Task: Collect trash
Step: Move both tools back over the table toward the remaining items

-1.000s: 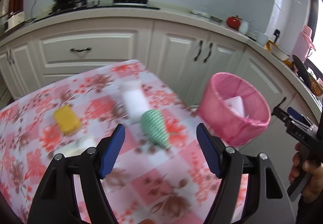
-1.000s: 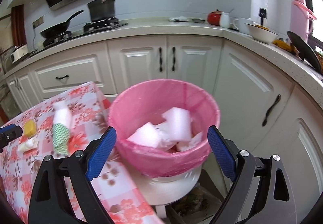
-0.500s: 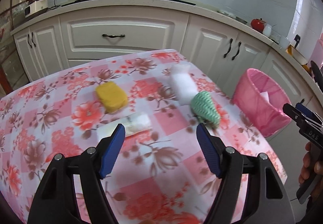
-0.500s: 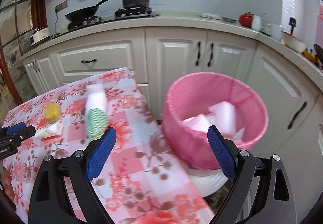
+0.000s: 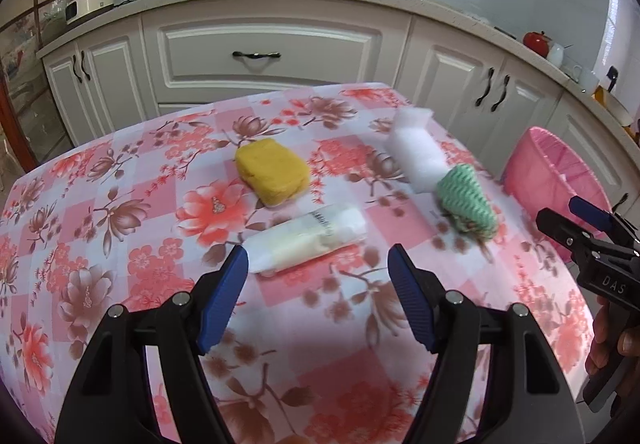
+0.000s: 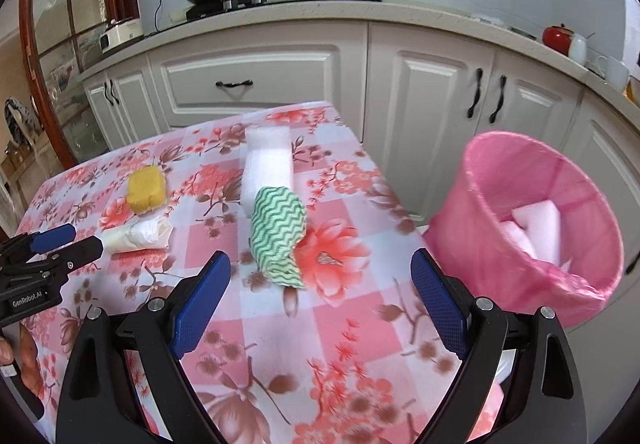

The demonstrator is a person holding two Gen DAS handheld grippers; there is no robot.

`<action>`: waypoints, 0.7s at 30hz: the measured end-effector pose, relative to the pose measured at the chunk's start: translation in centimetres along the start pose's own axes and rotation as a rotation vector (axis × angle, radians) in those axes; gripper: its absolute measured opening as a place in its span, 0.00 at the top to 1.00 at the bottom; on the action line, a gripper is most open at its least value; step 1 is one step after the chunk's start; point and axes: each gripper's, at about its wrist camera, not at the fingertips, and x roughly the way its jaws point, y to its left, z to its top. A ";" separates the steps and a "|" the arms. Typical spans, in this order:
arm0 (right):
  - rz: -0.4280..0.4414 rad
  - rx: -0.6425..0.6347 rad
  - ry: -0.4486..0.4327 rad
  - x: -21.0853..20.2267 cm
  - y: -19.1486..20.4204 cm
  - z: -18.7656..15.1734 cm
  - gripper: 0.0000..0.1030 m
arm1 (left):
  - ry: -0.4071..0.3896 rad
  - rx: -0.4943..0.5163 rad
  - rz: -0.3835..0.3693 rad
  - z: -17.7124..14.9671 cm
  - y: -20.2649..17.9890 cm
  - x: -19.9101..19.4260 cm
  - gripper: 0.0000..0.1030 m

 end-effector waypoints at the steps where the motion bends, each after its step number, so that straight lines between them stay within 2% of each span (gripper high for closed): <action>1: 0.000 -0.001 0.007 0.4 0.1 0.1 0.17 | 0.003 0.000 0.004 0.0 0.1 0.3 0.33; 6: 0.000 -0.012 0.030 2.1 0.8 0.5 0.17 | 0.030 0.037 0.040 0.2 0.2 2.1 0.33; 21: 0.014 -0.037 0.074 5.8 1.9 1.4 0.17 | 0.080 0.098 0.074 1.3 0.1 6.1 0.33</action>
